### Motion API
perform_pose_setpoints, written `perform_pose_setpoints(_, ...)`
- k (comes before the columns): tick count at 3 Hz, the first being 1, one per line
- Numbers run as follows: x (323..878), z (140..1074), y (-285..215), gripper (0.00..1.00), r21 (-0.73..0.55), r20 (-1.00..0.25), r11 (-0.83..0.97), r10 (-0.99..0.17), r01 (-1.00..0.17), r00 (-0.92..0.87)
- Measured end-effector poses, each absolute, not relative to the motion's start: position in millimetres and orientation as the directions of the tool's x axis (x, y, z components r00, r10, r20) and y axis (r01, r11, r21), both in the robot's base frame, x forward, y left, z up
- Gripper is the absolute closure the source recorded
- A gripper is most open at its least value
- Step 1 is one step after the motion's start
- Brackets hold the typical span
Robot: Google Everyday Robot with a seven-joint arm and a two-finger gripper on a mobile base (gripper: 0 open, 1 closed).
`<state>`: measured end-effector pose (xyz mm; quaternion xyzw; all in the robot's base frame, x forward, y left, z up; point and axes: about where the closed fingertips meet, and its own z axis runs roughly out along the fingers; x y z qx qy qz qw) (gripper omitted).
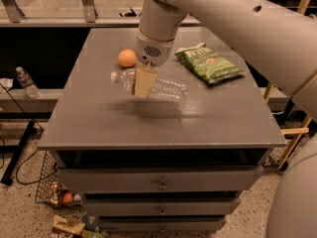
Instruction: Place water bottle upright
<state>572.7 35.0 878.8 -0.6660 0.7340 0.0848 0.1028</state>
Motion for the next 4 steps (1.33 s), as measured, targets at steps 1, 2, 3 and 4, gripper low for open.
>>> perform_pose_setpoints(1,582,924,23,1.00,-0.040,-0.440,0.119,-0.894,-0.992,-0.090)
perform_pose_setpoints(2,581,954,13,1.00,-0.065,-0.623,0.136,-0.780,-0.989,-0.066)
perform_pose_setpoints(3,585,964,4,1.00,-0.083,-0.767,0.171,-0.640,-0.982,-0.047)
perform_pose_setpoints(4,590,967,-9,1.00,-0.084,-0.870,0.215,-0.492,-0.973,-0.034)
